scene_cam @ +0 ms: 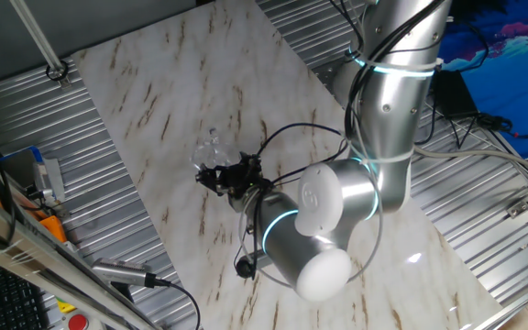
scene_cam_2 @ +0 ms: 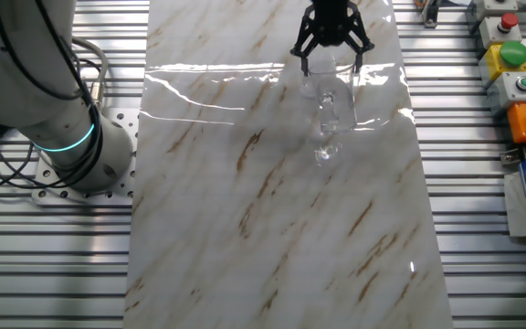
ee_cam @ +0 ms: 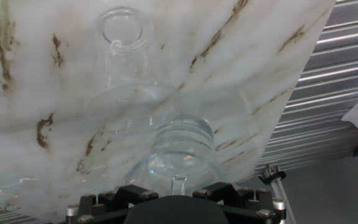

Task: Pour the water from one cup into another empty cup

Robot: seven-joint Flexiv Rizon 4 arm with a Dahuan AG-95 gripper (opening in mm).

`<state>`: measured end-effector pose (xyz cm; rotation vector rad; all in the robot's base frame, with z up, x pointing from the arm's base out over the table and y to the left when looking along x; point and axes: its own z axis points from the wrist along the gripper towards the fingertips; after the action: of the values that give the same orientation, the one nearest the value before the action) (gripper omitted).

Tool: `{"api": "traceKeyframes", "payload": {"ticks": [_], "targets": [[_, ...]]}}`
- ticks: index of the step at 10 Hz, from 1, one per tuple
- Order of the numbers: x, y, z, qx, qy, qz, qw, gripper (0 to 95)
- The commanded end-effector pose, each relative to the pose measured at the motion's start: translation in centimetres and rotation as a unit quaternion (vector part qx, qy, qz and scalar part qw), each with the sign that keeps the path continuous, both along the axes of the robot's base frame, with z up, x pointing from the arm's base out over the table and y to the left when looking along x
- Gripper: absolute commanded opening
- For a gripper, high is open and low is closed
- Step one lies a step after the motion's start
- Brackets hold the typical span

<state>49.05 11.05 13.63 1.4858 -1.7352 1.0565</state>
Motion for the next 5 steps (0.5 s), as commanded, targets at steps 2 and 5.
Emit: {"api": "traceKeyframes", "payload": {"ticks": [2, 5], "targets": [[0.03, -0.03, 0.03, -0.016, -0.003, 0.002, 0.9999, 0.0], [0.02, -0.02, 0.06, -0.038, -0.010, 0.010, 0.9992, 0.0]]}}
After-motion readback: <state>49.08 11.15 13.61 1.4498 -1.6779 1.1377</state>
